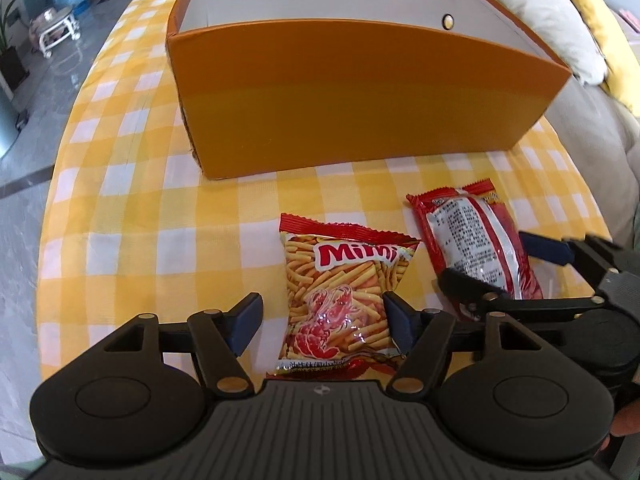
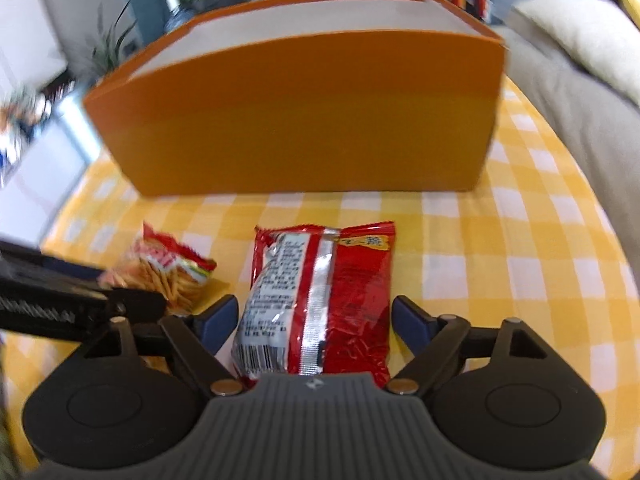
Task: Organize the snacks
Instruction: 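Close right tool on the red chip bag while left tool grasps the Mimi bag, then lift both held bags and carry them over the orange box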
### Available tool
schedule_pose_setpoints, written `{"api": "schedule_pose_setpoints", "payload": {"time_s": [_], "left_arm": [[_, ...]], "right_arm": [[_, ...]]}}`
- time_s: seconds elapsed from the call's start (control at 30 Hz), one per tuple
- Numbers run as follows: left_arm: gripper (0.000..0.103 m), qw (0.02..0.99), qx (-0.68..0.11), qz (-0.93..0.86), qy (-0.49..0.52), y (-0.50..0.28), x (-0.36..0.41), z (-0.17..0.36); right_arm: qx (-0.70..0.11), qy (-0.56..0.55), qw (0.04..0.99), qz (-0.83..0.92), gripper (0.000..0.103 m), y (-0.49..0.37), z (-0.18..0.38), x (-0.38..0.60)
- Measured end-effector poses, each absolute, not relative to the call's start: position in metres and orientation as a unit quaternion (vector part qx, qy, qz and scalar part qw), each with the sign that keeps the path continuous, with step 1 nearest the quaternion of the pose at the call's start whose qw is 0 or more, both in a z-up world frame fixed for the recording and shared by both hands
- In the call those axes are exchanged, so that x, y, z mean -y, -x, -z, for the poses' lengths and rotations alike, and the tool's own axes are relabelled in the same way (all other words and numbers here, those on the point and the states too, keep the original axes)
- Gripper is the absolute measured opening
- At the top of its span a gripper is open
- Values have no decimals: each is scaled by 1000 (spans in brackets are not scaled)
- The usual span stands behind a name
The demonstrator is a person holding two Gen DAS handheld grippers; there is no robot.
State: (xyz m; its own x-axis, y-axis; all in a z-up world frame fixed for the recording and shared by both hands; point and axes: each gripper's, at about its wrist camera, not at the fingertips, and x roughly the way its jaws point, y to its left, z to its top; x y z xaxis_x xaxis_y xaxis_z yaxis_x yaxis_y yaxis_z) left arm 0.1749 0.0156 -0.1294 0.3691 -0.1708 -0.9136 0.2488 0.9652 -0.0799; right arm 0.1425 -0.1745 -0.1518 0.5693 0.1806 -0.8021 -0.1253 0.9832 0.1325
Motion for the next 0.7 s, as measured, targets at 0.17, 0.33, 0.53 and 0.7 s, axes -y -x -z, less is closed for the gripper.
{"api": "schedule_pose_setpoints", "payload": {"time_s": [0.17,0.33,0.53,0.7], "left_arm": [[80,832,-541,122,-39,-174,-6,133],[77,837,-533,113,-57,-174,6,139],[62,845,-526,88,-49,-170,9,141],[47,847,-526,69,-40,-167,12,133]], "right_arm": [[-452,28,887,-83,73,-140,154,161],[-455,32,886,-89,68,-139,153,169],[-457,33,884,-90,68,-135,152,170],[-460,28,883,-88,67,-136,151,172]]}}
